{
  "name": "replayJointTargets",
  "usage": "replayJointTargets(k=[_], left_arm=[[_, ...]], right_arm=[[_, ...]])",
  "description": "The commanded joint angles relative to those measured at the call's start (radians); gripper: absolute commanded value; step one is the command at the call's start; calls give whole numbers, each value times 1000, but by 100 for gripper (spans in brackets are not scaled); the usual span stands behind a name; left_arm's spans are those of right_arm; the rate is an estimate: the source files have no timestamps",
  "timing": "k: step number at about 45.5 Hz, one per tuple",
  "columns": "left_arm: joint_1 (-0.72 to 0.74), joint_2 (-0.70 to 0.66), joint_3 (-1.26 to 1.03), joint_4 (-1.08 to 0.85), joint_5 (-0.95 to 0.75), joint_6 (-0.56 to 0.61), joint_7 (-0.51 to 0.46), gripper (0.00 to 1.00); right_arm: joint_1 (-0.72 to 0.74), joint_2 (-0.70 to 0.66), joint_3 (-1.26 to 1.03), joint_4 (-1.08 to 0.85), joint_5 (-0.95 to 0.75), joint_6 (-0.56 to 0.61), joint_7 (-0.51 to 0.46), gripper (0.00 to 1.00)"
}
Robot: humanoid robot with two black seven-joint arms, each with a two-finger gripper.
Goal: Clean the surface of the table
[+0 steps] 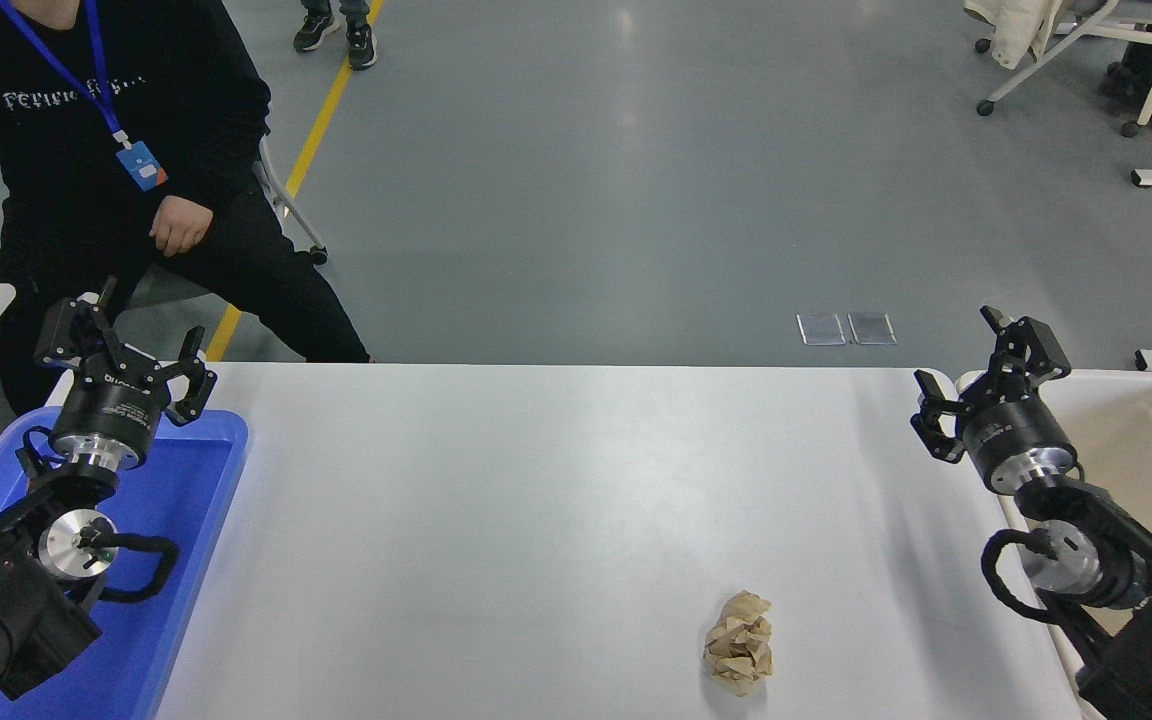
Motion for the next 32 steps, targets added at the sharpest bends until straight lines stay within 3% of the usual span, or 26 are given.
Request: replayJointTargets(k=[1,10,32], left_arm=[[0,0,0,0,0,0,0,100],[0,0,0,0,0,0,0,100],[0,0,0,-1,0,0,0,100]], right_arm=[[39,85,-4,-40,-164,6,54,100],[30,122,-4,-40,-203,67,120,100],[31,179,-19,-124,-203,55,122,100]])
